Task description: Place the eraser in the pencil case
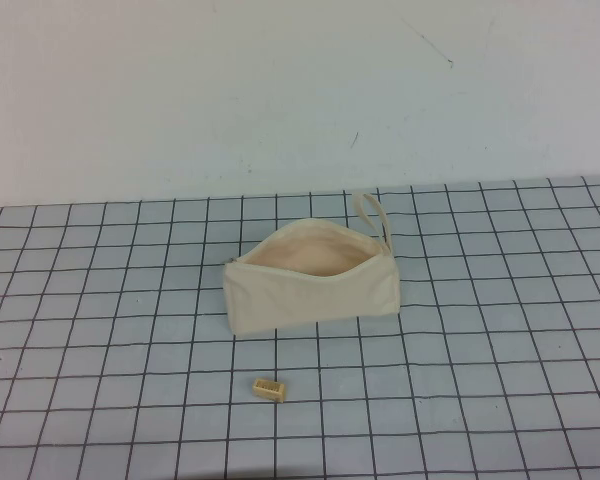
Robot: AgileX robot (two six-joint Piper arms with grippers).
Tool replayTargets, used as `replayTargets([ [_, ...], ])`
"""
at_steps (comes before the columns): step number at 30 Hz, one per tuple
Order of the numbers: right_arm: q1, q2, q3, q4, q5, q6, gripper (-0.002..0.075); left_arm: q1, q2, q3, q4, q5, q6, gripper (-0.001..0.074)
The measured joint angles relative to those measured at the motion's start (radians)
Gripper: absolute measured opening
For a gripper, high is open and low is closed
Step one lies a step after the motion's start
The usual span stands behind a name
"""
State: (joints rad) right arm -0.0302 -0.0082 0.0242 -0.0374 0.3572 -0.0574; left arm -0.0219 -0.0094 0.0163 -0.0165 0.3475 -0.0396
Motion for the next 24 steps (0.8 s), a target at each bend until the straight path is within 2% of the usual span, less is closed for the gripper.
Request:
replayTargets([
  [16,0.000,0.000,0.000,0.000,0.000,0.000,-0.0001,0.000,0.000,0.004,0.008,-0.025,0.009,-0.0001],
  [24,0.000,0.000,0.000,0.000,0.000,0.000,-0.0001,0.000,0.000,0.010,0.010,-0.305,0.009,-0.0001],
])
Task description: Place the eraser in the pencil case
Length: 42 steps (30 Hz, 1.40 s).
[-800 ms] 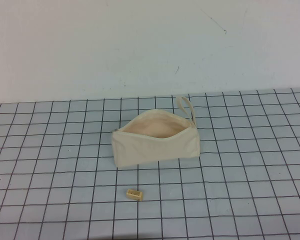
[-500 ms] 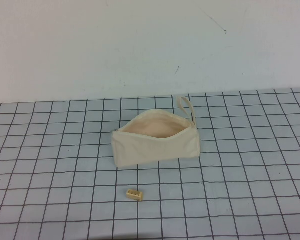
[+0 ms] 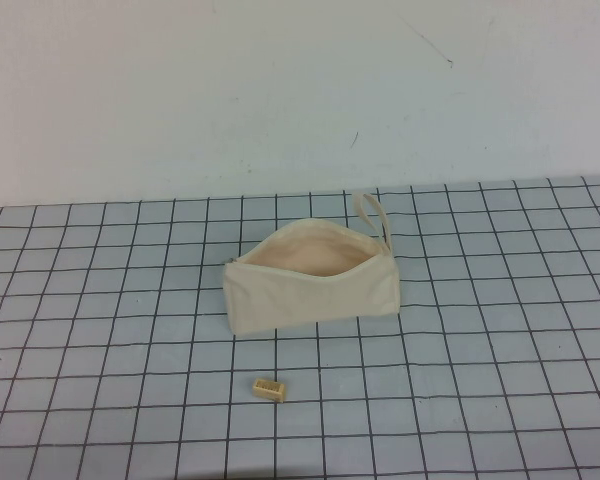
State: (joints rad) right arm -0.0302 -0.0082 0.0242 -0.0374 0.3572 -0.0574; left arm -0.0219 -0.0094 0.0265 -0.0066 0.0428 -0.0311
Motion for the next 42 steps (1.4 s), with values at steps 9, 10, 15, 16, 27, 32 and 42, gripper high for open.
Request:
replayTargets([
  [9,0.000,0.000,0.000,0.000,0.000,0.000,-0.0001,0.000,0.000,0.000,-0.002,-0.302,0.002,-0.0001],
  [10,0.000,0.000,0.000,0.000,0.000,0.000,-0.0001,0.000,0.000,0.000,-0.017,-0.344,-0.002,-0.0001],
  [15,0.000,0.000,0.000,0.000,0.000,0.000,-0.0001,0.000,0.000,0.000,-0.093,-0.405,-0.047,-0.0001],
  [16,0.000,0.000,0.000,0.000,0.000,0.000,-0.0001,0.000,0.000,0.000,-0.102,-0.413,-0.060,-0.0001],
  [27,0.000,0.000,0.000,0.000,0.000,0.000,-0.0001,0.000,0.000,-0.020,-0.160,-0.532,-0.098,-0.0001],
  [32,0.000,0.000,0.000,0.000,0.000,0.000,-0.0001,0.000,0.007,-0.245,-0.072,-0.184,-0.065,-0.0001],
  [42,0.000,0.000,0.000,0.000,0.000,0.000,-0.0001,0.000,0.367,-0.648,-0.015,0.416,-0.013,-0.0001],
])
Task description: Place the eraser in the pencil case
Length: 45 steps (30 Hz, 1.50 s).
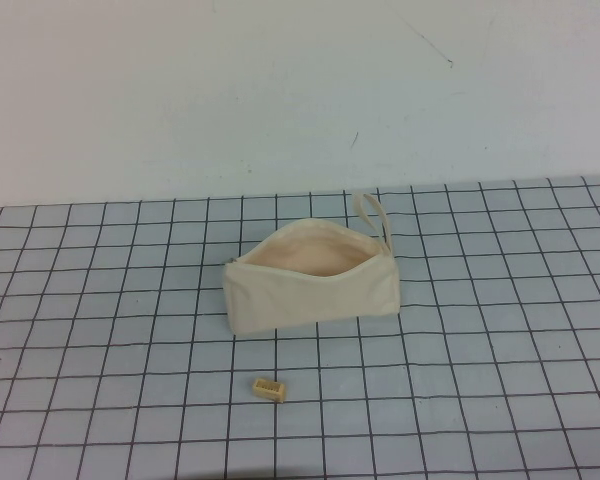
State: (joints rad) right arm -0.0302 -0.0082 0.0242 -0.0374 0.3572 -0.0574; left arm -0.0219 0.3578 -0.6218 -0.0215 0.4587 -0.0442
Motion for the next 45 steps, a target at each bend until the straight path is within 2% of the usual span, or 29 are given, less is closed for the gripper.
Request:
replayTargets([
  [6,0.000,0.000,0.000,0.000,0.000,0.000,-0.0001,0.000,0.233,0.009,-0.005,-0.039,0.014,-0.0001],
  [11,0.000,0.000,0.000,0.000,0.000,0.000,-0.0001,0.000,0.466,-0.071,-0.117,0.071,0.071,-0.0001],
  [13,0.000,0.000,0.000,0.000,0.000,0.000,-0.0001,0.000,0.553,-0.124,-0.170,0.142,0.142,-0.0001],
  [14,0.000,0.000,0.000,0.000,0.000,0.000,-0.0001,0.000,0.647,-0.189,-0.232,0.212,0.235,-0.0001],
  [20,0.000,0.000,0.000,0.000,0.000,0.000,-0.0001,-0.011,0.861,-0.348,-0.440,0.392,0.534,-0.0001],
  [23,0.000,0.000,0.000,0.000,0.000,0.000,-0.0001,-0.069,0.941,-0.406,-0.463,0.423,0.635,-0.0001],
  [26,0.000,0.000,0.000,0.000,0.000,0.000,-0.0001,-0.165,1.002,-0.448,-0.438,0.427,0.731,-0.0001],
  [31,0.000,0.000,0.000,0.000,0.000,0.000,-0.0001,-0.347,1.115,-0.509,-0.285,0.395,0.804,-0.0001],
  [34,0.000,0.000,0.000,0.000,0.000,0.000,-0.0001,-0.419,1.205,-0.553,-0.182,0.395,0.834,0.0006],
  [38,0.000,0.000,0.000,0.000,0.000,0.000,-0.0001,-0.476,1.310,-0.592,-0.105,0.364,0.848,0.0109],
  [42,0.000,0.000,0.000,0.000,0.000,0.000,-0.0001,-0.499,1.403,-0.616,-0.084,0.308,0.859,0.0277],
  [45,0.000,0.000,0.000,0.000,0.000,0.000,-0.0001,-0.506,1.466,-0.619,-0.071,0.266,0.877,0.0329],
])
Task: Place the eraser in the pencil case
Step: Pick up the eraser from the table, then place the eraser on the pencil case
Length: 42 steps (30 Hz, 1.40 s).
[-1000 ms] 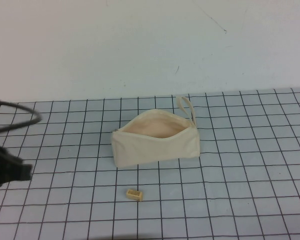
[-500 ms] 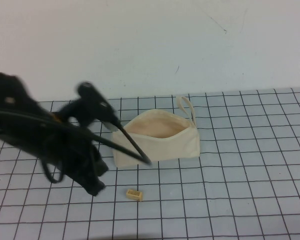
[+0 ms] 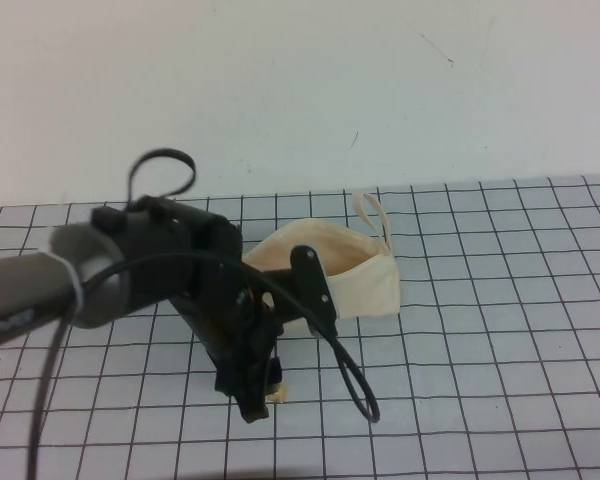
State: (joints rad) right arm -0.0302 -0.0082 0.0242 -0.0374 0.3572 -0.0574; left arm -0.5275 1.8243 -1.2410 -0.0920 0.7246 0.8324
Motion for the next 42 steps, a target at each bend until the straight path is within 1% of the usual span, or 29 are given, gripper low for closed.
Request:
replayTargets([
  [5,0.000,0.000,0.000,0.000,0.000,0.000,-0.0001,0.000,0.076,0.000,0.033,-0.044,0.015,0.0345],
  [11,0.000,0.000,0.000,0.000,0.000,0.000,-0.0001,0.000,0.121,0.000,0.004,-0.092,0.060,0.0340],
  [13,0.000,0.000,0.000,0.000,0.000,0.000,-0.0001,0.000,0.131,0.000,-0.002,-0.099,0.073,0.0296],
  [15,0.000,0.000,0.000,0.000,0.000,0.000,-0.0001,0.000,0.136,-0.002,-0.006,-0.094,0.080,0.0213],
  [17,0.000,0.000,0.000,0.000,0.000,0.000,-0.0001,-0.002,0.138,-0.006,-0.008,-0.083,0.086,0.0103],
  [25,0.000,0.000,0.000,0.000,0.000,0.000,-0.0001,-0.019,0.117,-0.017,-0.040,-0.011,0.113,0.0097],
  [31,0.000,0.000,0.000,0.000,0.000,0.000,-0.0001,-0.026,0.018,-0.114,-0.083,0.042,0.114,0.0097],
  [34,0.000,0.000,0.000,0.000,0.000,0.000,-0.0001,-0.026,-0.022,-0.177,-0.087,-0.012,0.084,0.0097],
  [38,0.000,0.000,0.000,0.000,0.000,0.000,-0.0001,-0.026,-0.032,-0.209,-0.092,-0.220,0.009,0.0097],
  [42,0.000,0.000,0.000,0.000,0.000,0.000,-0.0001,-0.020,0.003,-0.209,-0.092,-0.373,-0.050,0.0097],
])
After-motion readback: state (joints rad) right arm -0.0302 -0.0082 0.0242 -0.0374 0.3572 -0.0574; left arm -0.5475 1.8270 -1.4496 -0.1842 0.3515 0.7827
